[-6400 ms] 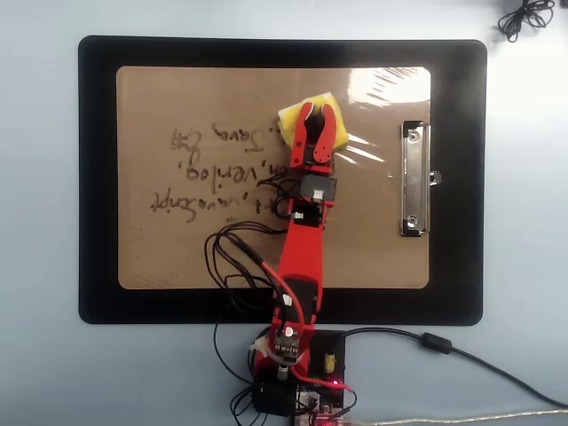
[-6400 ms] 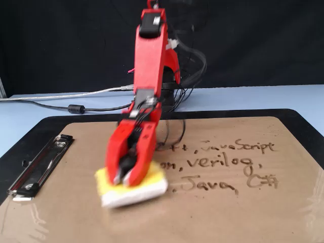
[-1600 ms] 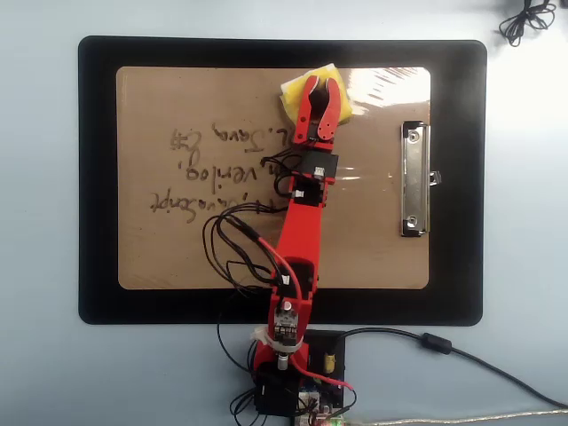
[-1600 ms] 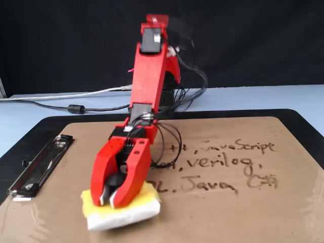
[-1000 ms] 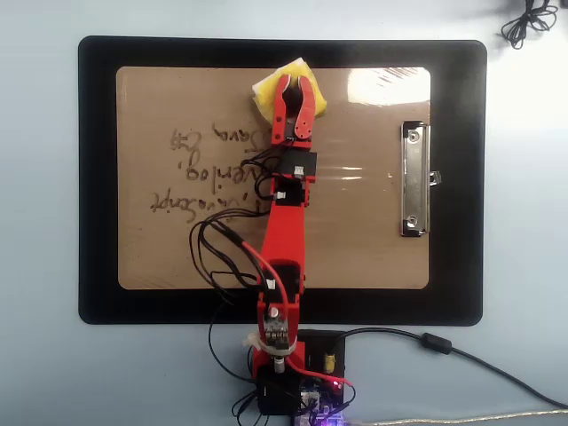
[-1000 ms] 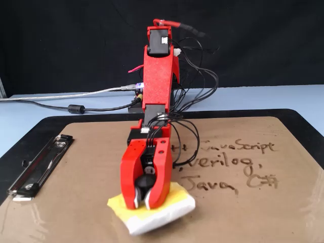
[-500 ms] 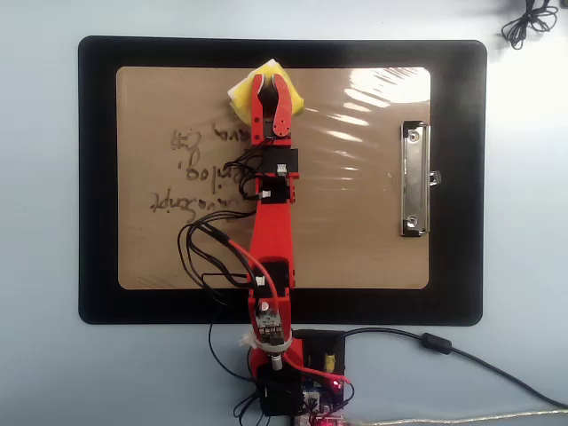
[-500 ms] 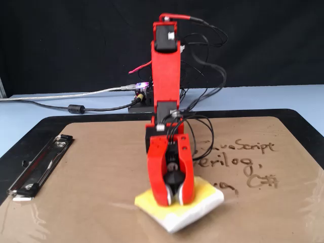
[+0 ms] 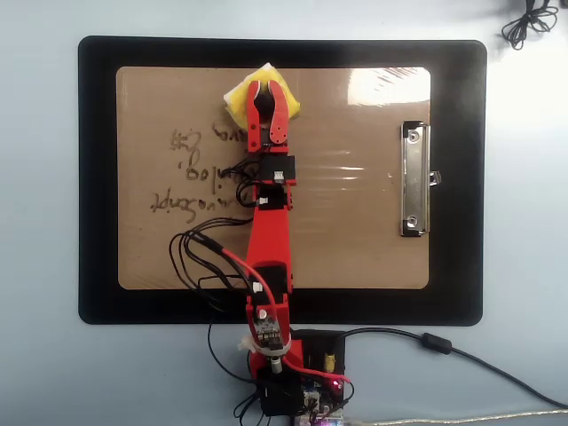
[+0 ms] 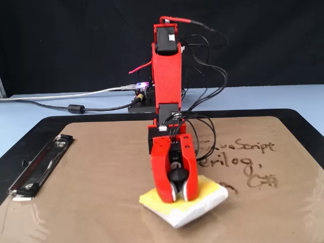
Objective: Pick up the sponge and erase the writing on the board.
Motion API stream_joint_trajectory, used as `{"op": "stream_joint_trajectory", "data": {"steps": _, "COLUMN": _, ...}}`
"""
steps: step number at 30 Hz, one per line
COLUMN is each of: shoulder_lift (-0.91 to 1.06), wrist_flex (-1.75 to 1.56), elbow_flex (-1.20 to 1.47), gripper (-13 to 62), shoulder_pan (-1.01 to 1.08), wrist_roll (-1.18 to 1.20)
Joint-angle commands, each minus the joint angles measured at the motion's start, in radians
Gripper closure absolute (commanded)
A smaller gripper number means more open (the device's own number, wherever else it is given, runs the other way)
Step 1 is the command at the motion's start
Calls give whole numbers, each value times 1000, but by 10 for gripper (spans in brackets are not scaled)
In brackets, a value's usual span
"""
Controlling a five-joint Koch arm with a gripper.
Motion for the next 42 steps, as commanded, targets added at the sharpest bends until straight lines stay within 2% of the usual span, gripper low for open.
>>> {"op": "stream_joint_trajectory", "data": {"steps": 1, "shoulder_lift": 201, "wrist_flex": 14, "elbow_flex": 261, "gripper": 573, "shoulder_pan": -28, "wrist_roll": -29}}
{"op": "stream_joint_trajectory", "data": {"steps": 3, "shoulder_lift": 388, "wrist_flex": 18, "elbow_flex": 442, "gripper": 573, "shoulder_pan": -57, "wrist_roll": -29}}
{"op": "stream_joint_trajectory", "data": {"steps": 5, "shoulder_lift": 442, "wrist_flex": 26, "elbow_flex": 502, "gripper": 573, "shoulder_pan": -72, "wrist_roll": -31}}
{"op": "stream_joint_trajectory", "data": {"steps": 7, "shoulder_lift": 374, "wrist_flex": 28, "elbow_flex": 469, "gripper": 573, "shoulder_pan": -84, "wrist_roll": -32}}
{"op": "stream_joint_trajectory", "data": {"steps": 10, "shoulder_lift": 141, "wrist_flex": 29, "elbow_flex": 206, "gripper": 573, "shoulder_pan": -92, "wrist_roll": -31}}
{"op": "stream_joint_trajectory", "data": {"steps": 12, "shoulder_lift": 109, "wrist_flex": 29, "elbow_flex": 163, "gripper": 573, "shoulder_pan": -101, "wrist_roll": -31}}
{"op": "stream_joint_trajectory", "data": {"steps": 18, "shoulder_lift": 456, "wrist_flex": 32, "elbow_flex": 528, "gripper": 573, "shoulder_pan": -137, "wrist_roll": -34}}
{"op": "stream_joint_trajectory", "data": {"steps": 21, "shoulder_lift": 388, "wrist_flex": 32, "elbow_flex": 492, "gripper": 573, "shoulder_pan": -141, "wrist_roll": -34}}
{"op": "stream_joint_trajectory", "data": {"steps": 26, "shoulder_lift": 80, "wrist_flex": 86, "elbow_flex": 100, "gripper": 573, "shoulder_pan": -143, "wrist_roll": -29}}
{"op": "stream_joint_trajectory", "data": {"steps": 28, "shoulder_lift": 130, "wrist_flex": 106, "elbow_flex": 138, "gripper": 573, "shoulder_pan": -141, "wrist_roll": -28}}
{"op": "stream_joint_trajectory", "data": {"steps": 32, "shoulder_lift": 462, "wrist_flex": 127, "elbow_flex": 502, "gripper": 573, "shoulder_pan": -147, "wrist_roll": 14}}
{"op": "stream_joint_trajectory", "data": {"steps": 34, "shoulder_lift": 523, "wrist_flex": 187, "elbow_flex": 554, "gripper": 573, "shoulder_pan": -150, "wrist_roll": 25}}
{"op": "stream_joint_trajectory", "data": {"steps": 36, "shoulder_lift": 494, "wrist_flex": 250, "elbow_flex": 474, "gripper": 573, "shoulder_pan": -166, "wrist_roll": 28}}
{"op": "stream_joint_trajectory", "data": {"steps": 40, "shoulder_lift": 199, "wrist_flex": 391, "elbow_flex": 95, "gripper": 573, "shoulder_pan": -172, "wrist_roll": 31}}
{"op": "stream_joint_trajectory", "data": {"steps": 42, "shoulder_lift": 215, "wrist_flex": 449, "elbow_flex": 44, "gripper": 573, "shoulder_pan": -176, "wrist_roll": 31}}
